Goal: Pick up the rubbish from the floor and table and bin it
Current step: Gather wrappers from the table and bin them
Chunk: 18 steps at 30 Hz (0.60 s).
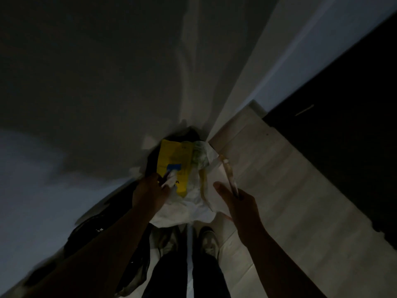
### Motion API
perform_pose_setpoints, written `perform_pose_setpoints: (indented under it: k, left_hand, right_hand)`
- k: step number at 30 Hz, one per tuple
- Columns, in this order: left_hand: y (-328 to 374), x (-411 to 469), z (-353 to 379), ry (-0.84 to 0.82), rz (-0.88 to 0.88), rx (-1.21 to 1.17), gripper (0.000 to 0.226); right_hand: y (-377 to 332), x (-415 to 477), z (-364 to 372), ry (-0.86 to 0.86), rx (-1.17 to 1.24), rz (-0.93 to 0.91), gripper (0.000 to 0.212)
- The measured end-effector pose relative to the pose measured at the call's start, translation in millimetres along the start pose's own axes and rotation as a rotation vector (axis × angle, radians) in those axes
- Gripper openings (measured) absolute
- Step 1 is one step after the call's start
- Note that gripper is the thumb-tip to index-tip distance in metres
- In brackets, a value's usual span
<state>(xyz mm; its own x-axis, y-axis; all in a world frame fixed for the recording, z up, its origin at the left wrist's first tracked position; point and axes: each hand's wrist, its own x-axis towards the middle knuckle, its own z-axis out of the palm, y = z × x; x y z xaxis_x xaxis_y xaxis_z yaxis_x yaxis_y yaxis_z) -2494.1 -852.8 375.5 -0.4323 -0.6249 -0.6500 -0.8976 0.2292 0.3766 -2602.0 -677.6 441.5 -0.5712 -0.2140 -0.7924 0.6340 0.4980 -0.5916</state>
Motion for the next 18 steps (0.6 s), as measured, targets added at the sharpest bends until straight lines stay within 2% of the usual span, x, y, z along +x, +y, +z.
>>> perform_pose_setpoints:
  k: [4, 9, 11, 15, 18]
  left_hand:
    - [-10.9, 45.3, 33.4, 0.038, -0.031, 0.019, 0.033]
    - [-22.0, 86.5, 64.7, 0.109, 0.014, -0.061, 0.053]
    - [-25.3, 96.3, 76.4, 0.089, 0.031, -0.102, 0.061]
    - [-35.0, 101.0, 89.0, 0.043, -0.015, -0.171, 0.048]
    - [-40.4, 98.8, 87.2, 0.067, 0.037, -0.097, 0.042]
  right_hand:
    - [18.7, 40.0, 13.3, -0.015, 0.048, 0.018, 0.032]
    - [40.0, 85.6, 21.9, -0.053, 0.026, -0.001, 0.018]
    - [49.7, 102.5, 22.9, -0.052, 0.022, 0.011, 0.015]
    - [62.2, 130.8, 29.8, -0.034, -0.019, 0.018, 0.017]
    - [68.6, 149.8, 40.5, -0.046, -0.098, -0.037, 0.015]
